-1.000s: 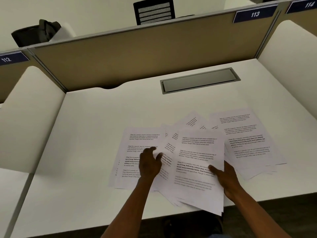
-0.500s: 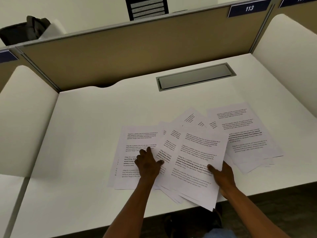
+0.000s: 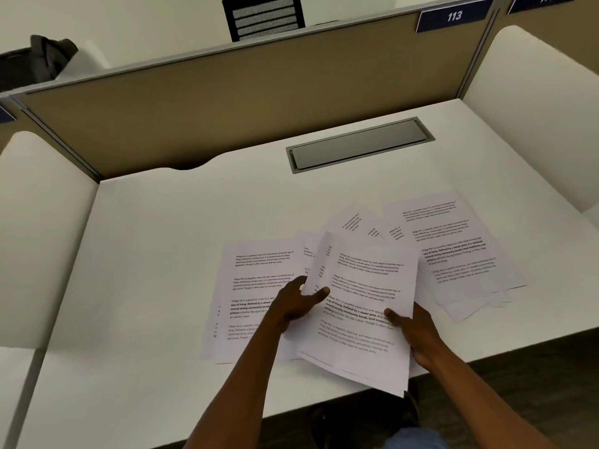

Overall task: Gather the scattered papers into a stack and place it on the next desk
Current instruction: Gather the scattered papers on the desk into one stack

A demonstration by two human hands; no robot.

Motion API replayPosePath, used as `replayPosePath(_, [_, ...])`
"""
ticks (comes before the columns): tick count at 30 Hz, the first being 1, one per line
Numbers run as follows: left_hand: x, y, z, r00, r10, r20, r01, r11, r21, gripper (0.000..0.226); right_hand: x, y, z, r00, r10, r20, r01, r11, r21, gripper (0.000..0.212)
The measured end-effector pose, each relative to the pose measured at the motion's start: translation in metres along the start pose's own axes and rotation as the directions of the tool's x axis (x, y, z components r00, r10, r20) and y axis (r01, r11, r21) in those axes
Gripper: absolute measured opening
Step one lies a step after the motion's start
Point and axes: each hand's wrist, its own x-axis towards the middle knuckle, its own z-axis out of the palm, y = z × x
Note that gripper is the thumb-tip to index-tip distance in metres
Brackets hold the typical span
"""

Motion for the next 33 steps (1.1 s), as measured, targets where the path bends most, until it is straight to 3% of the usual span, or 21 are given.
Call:
replayPosePath(3, [0.0,0.004,0.002,0.996,-0.045,0.075,0.05,0.996,-0.07,0.091,0.001,0.003,0.003,1.0,0.019,0.023,-0.019,1.0,-0.018,0.035])
replayPosePath(9, [-0.006,0.004,0.014,0.993,0.034,0.112,-0.014,0.985,-0.172,0.074,-0.002,0.001,0.007,0.999,-0.008,0.047,0.01,0.999,-0.053,0.043])
replayPosePath(14, [-0.021,0.002,0.023,0.981,0.156,0.111,-0.115,0.943,-0.313,0.067,-0.007,-0.006,0.005,0.983,-0.111,-0.143,0.076,0.97,-0.232,0.049])
replayPosePath(18, [-0.034,-0.003,0.022,0.965,0.19,0.181,-0.044,0.798,-0.6,0.058,-0.007,-0.02,-0.001,0.989,-0.112,-0.093,0.104,0.99,-0.095,0.058])
replayPosePath(21, [-0.034,-0.007,0.023,0.963,0.168,0.211,0.025,0.723,-0.69,0.051,-0.005,-0.031,-0.005,0.998,-0.062,-0.018,0.062,0.998,0.033,0.047])
replayPosePath(25, [-0.035,-0.007,0.03,0.984,0.118,0.131,-0.004,0.759,-0.651,0.044,0.001,-0.036,-0.003,0.995,-0.026,0.093,0.016,0.995,0.101,0.035])
replayPosePath(28, [-0.038,-0.009,0.036,0.99,0.128,0.057,-0.074,0.822,-0.564,0.053,0.001,-0.033,0.007,0.993,-0.047,0.109,0.044,0.999,0.027,0.034])
replayPosePath(33, [-0.043,-0.016,0.032,0.991,0.135,0.011,-0.103,0.803,-0.586,0.058,0.001,-0.024,0.013,0.981,-0.098,0.168,0.128,0.976,-0.178,0.053])
